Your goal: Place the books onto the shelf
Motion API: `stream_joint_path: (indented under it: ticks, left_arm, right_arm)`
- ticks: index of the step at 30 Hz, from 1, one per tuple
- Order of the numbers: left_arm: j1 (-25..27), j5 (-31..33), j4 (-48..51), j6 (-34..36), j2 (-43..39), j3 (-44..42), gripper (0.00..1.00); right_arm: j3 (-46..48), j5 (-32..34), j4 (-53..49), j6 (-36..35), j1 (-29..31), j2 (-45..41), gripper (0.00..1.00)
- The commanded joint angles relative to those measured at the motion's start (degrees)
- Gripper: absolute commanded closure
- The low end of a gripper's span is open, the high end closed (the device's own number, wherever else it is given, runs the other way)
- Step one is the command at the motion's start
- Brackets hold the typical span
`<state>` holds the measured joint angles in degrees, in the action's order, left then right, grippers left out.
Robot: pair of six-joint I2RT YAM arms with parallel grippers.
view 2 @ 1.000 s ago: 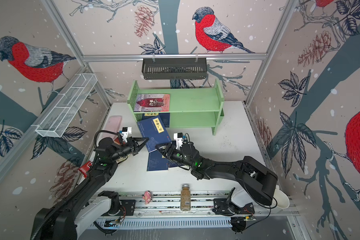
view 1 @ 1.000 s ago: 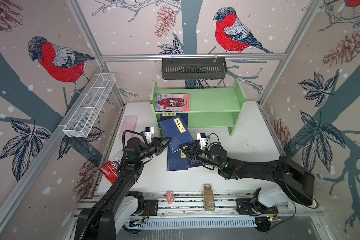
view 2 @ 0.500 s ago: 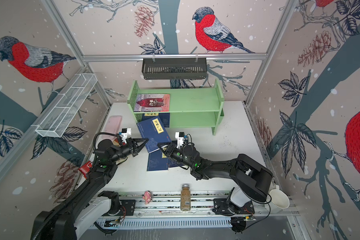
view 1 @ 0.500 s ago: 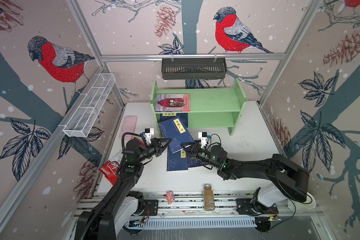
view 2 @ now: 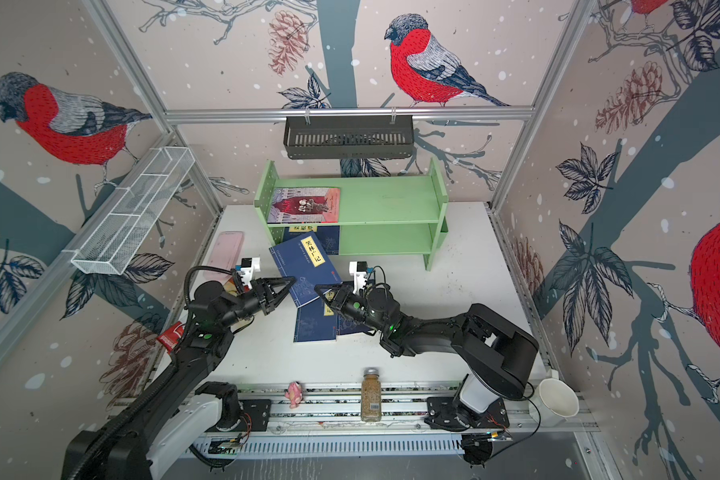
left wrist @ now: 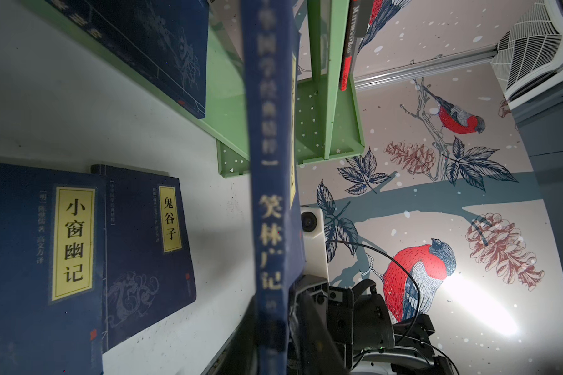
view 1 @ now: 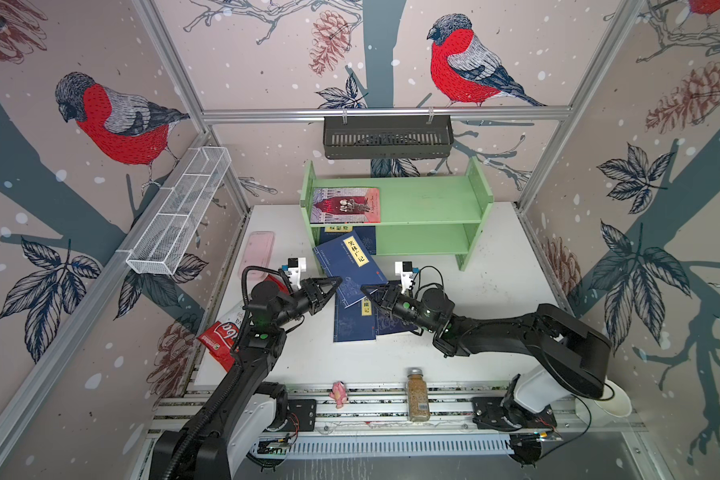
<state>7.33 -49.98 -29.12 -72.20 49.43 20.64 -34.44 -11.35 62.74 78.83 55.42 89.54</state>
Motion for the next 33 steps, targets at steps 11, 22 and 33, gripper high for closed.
stream_joint_path:
  ticks: [11,22,33]
  left_arm:
    - [-1.7,-10.3,7.5,17.0,-0.8,5.9,0.43]
    - [-3.6,-14.2,8.4,20.1,-0.1,5.2,0.41]
    - [-6.9,-12.0,21.0,33.2,0.6,8.7,0.39]
  right_arm:
    - [-0.3,-15.0,-29.6,-14.6,-5.5,-17.4,0.95]
    - [1.0,-25.8,-42.7,-21.5,-15.0,-27.8,0.95]
    - [-1.9,-30.7,-49.4,-26.9,-16.4,-29.9,0.95]
